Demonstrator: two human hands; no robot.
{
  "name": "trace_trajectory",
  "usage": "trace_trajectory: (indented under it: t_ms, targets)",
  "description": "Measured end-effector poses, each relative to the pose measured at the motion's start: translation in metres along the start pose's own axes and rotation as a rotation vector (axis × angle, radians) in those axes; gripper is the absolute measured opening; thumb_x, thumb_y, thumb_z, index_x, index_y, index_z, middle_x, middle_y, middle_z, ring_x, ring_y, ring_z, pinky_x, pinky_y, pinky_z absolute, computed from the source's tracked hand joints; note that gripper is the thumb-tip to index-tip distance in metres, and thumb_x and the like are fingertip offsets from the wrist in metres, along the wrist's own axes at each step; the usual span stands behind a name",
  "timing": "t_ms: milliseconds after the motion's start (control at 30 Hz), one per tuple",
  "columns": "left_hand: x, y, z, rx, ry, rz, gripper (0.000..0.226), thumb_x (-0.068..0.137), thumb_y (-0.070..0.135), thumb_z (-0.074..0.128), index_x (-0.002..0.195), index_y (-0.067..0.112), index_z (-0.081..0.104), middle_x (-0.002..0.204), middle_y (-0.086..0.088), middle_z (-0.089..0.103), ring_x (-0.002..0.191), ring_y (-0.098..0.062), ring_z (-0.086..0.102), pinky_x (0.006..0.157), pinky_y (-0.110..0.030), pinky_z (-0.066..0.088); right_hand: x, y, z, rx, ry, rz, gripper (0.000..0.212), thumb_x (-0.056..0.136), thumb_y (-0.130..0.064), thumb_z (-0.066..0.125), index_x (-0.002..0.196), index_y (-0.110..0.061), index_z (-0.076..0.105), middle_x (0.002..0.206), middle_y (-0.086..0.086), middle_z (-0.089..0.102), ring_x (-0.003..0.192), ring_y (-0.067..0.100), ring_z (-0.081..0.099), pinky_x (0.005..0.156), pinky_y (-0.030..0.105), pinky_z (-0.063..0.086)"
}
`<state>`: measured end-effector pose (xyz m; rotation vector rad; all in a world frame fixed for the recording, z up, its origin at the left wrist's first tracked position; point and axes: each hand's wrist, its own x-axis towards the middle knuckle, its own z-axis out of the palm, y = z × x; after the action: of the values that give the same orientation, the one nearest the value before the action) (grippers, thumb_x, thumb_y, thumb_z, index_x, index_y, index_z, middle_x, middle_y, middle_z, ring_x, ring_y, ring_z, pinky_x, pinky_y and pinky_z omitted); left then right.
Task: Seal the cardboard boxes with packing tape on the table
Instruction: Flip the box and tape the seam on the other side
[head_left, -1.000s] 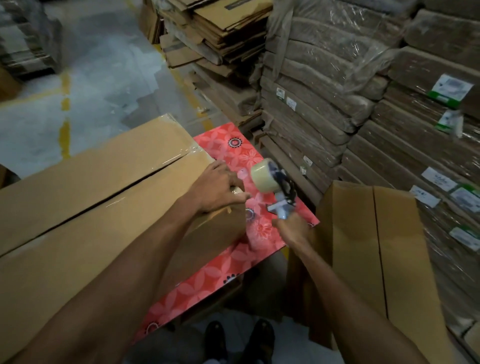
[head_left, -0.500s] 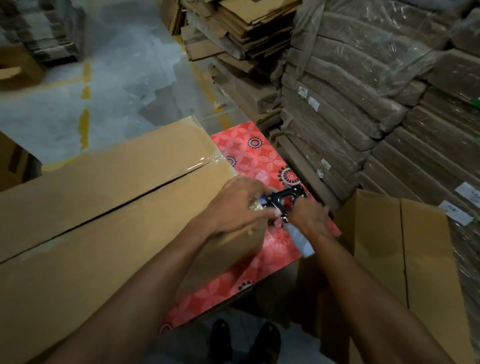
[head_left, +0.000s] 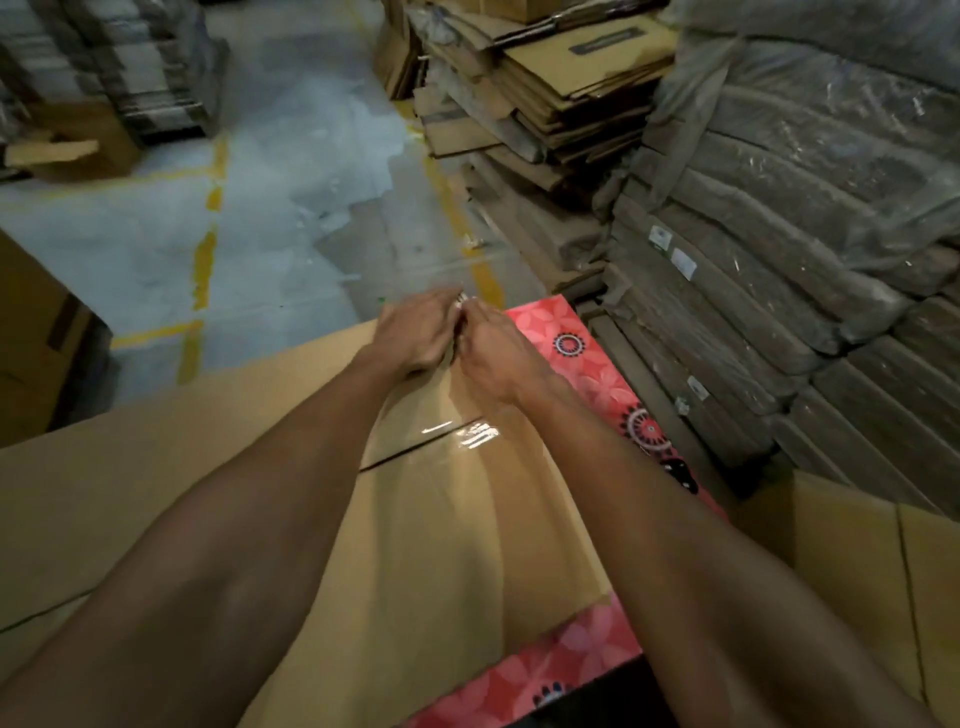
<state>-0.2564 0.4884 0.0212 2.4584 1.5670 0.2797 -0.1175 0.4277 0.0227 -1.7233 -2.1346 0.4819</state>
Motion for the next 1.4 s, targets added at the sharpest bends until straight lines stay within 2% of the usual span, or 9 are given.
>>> trace_trajectory:
  t_ms: [100, 167, 300, 567, 700, 767, 1000, 1200, 1400]
  targets:
    - [0.01, -0.005, 0.003, 0.005, 0.001, 0.02, 0.049, 0.103, 0.043, 0.021, 0.138, 0.024, 0.051, 0.141, -0.007, 0.055, 0.128, -0.032, 0.052, 0.102, -0.046, 0.043, 0.009, 0.004, 0.011, -0.108, -0.065, -0.023, 0.057, 0.105, -0.016, 0.031, 0.155, 0.01, 0.018, 0.164, 0.025, 0.019, 0.154, 0.032, 0.016, 0.125, 0.038, 0.016]
    - [0.012, -0.005, 0.007, 0.047, 0.033, 0.01, 0.043, 0.105, 0.039, 0.023, 0.136, 0.026, 0.05, 0.138, -0.006, 0.057, 0.123, -0.032, 0.056, 0.097, -0.046, 0.044, 0.007, 0.005, 0.013, -0.109, -0.052, -0.022, 0.058, 0.106, -0.018, 0.03, 0.157, 0.006, 0.015, 0.167, 0.021, 0.014, 0.156, 0.028, 0.011, 0.125, 0.039, 0.017]
    - [0.009, -0.002, 0.003, 0.057, 0.022, 0.0, 0.049, 0.1, 0.04, 0.021, 0.14, 0.026, 0.046, 0.138, -0.007, 0.058, 0.121, -0.033, 0.058, 0.097, -0.048, 0.047, -0.008, -0.002, 0.006, -0.04, -0.009, 0.019, 0.058, 0.107, -0.02, 0.033, 0.159, -0.002, 0.016, 0.169, 0.013, 0.014, 0.156, 0.022, 0.012, 0.125, 0.038, 0.018]
    - [0.004, 0.003, 0.002, 0.093, -0.022, 0.006, 0.048, 0.106, 0.039, 0.021, 0.146, 0.021, 0.04, 0.148, -0.008, 0.049, 0.13, -0.034, 0.051, 0.104, -0.052, 0.039, -0.121, -0.006, 0.001, -0.237, -0.053, 0.178, 0.062, 0.107, -0.044, 0.021, 0.163, -0.02, 0.008, 0.171, -0.005, 0.0, 0.156, 0.013, 0.007, 0.125, 0.041, 0.012]
    - [-0.012, 0.021, 0.007, 0.194, -0.072, 0.057, 0.061, 0.106, 0.044, 0.017, 0.16, 0.016, 0.011, 0.168, -0.002, 0.012, 0.154, -0.027, 0.012, 0.121, -0.053, 0.011, -0.119, -0.006, 0.005, -0.266, -0.03, 0.188, 0.063, 0.107, -0.045, 0.02, 0.163, -0.02, 0.008, 0.171, -0.004, 0.0, 0.156, 0.015, 0.007, 0.126, 0.045, 0.014]
    - [-0.034, 0.037, 0.013, 0.193, -0.143, 0.151, 0.061, 0.107, 0.042, 0.016, 0.161, 0.018, 0.002, 0.169, 0.001, -0.002, 0.155, -0.023, 0.0, 0.123, -0.049, 0.003, -0.119, -0.002, 0.004, -0.23, -0.048, 0.16, 0.063, 0.107, -0.043, 0.022, 0.163, -0.018, 0.008, 0.171, -0.002, 0.001, 0.156, 0.015, 0.007, 0.126, 0.043, 0.015]
    - [-0.09, 0.055, 0.02, 0.213, -0.083, 0.185, 0.057, 0.107, 0.04, 0.014, 0.161, 0.024, 0.002, 0.168, 0.008, 0.001, 0.155, -0.016, 0.001, 0.124, -0.047, 0.006, -0.13, -0.005, -0.001, -0.264, -0.07, 0.133, 0.062, 0.108, -0.039, 0.023, 0.162, -0.013, 0.008, 0.171, 0.003, 0.002, 0.157, 0.015, 0.003, 0.125, 0.038, 0.008]
    - [-0.093, 0.064, 0.019, 0.21, -0.12, 0.162, 0.058, 0.106, 0.041, 0.012, 0.161, 0.025, -0.003, 0.168, 0.009, -0.004, 0.155, -0.014, -0.001, 0.123, -0.05, 0.004, -0.224, -0.001, -0.004, -0.309, -0.05, 0.15, 0.066, 0.104, -0.046, 0.013, 0.162, -0.015, 0.01, 0.17, 0.001, 0.006, 0.157, 0.015, 0.005, 0.127, 0.039, 0.01]
    - [-0.112, 0.102, 0.022, 0.154, -0.169, 0.112, 0.06, 0.107, 0.044, 0.015, 0.161, 0.021, 0.003, 0.168, 0.004, 0.0, 0.155, -0.024, 0.003, 0.122, -0.052, 0.006, -0.244, 0.001, 0.001, -0.294, 0.026, 0.147, 0.063, 0.106, -0.044, 0.018, 0.162, -0.016, 0.011, 0.17, -0.001, 0.007, 0.157, 0.013, 0.004, 0.126, 0.037, 0.008]
